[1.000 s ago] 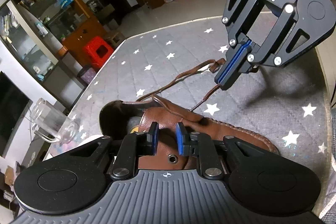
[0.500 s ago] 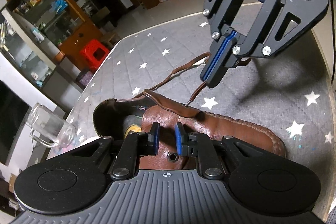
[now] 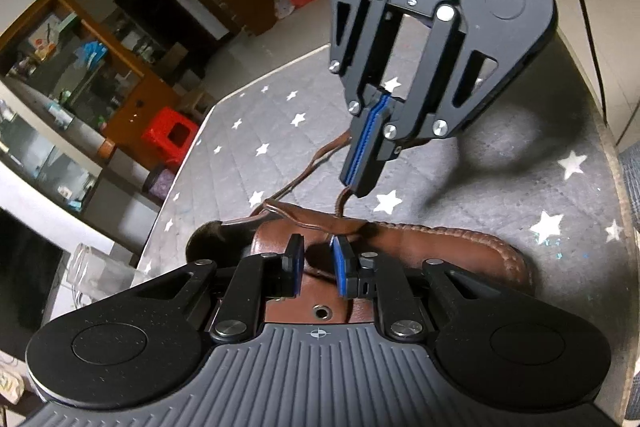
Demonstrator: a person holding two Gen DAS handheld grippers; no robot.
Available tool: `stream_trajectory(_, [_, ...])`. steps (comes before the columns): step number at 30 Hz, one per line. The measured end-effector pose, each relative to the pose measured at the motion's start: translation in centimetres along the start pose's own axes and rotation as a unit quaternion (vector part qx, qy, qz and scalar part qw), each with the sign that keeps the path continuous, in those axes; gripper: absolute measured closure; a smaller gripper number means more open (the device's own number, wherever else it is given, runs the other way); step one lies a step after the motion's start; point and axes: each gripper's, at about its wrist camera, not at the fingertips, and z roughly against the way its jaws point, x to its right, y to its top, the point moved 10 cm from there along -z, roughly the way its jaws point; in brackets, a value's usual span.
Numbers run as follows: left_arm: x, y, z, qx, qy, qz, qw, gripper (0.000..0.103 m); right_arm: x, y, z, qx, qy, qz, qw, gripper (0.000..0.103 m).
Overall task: Lace up shoes with both hands
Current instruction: 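Push the lace tip into the eyelet held by the left gripper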
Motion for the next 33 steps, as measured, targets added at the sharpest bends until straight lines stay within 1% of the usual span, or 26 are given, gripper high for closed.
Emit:
stream_trajectory(8, [0.0,0.3,-0.7,-0.001,-0.014,-0.005,0.9999,0.087,0.1,-0.2,-0.1,-0.003,-0.001,-0.002,1.000,0.101])
stream_trajectory(9, [0.5,0.2,-0.1,-0.002,-0.016,-0.006,0.9999,0.087,0.2,-0.2,-0.1,-0.003,-0.001,-0.002,1.000,0.101])
stream_trajectory(12, [0.8,0.3,-0.4,-0.001,-0.018,-0.009,0.9998,0.087,0.2,-0.1,-0.1,-0.002,-0.001,-0.003,1.000,0.101])
stream_trajectory(14, [1.0,0.4,-0.6,0.000,-0.020,-0.011,0.9997,0.091,0.1,-0.1,-0.1,-0.001,-0.001,-0.001,1.000,0.101])
stream_trajectory(16, [1.2,0.4,-0.8,0.001,-0.022,-0.013,0.9997,0.099,0.0,-0.1,-0.2,-0.001,0.001,-0.002,1.000,0.101])
stream_trajectory(18, [1.2,0.2,-0.8,0.003,-0.016,-0.006,0.9999,0.100,0.0,-0.1,-0.2,-0.001,0.002,-0.002,1.000,0.101])
stream_trajectory(24, [0.4,-0.1,-0.4,0.007,0.006,0.062,0.9980,0.100,-0.1,-0.1,0.2,0.003,-0.001,-0.003,1.000,0.101])
stream_trajectory(28, [-0.3,0.0,-0.2,0.001,0.024,0.115,0.9931,0.100,-0.9,0.4,1.3,0.016,-0.005,0.007,1.000,0.101])
stream_trajectory(29, [-0.3,0.1,-0.2,0.001,0.025,0.118,0.9927,0.100,-1.5,0.5,1.6,0.019,-0.002,0.012,1.000,0.101])
stream_trajectory(32, [-0.5,0.3,0.1,-0.002,0.046,0.132,0.9902,0.100,-2.8,0.5,1.3,0.016,0.016,0.015,1.000,0.101])
stream_trajectory(33, [-0.7,0.3,0.4,-0.005,0.059,0.137,0.9888,0.100,-3.0,0.4,1.1,0.015,0.018,0.013,1.000,0.101])
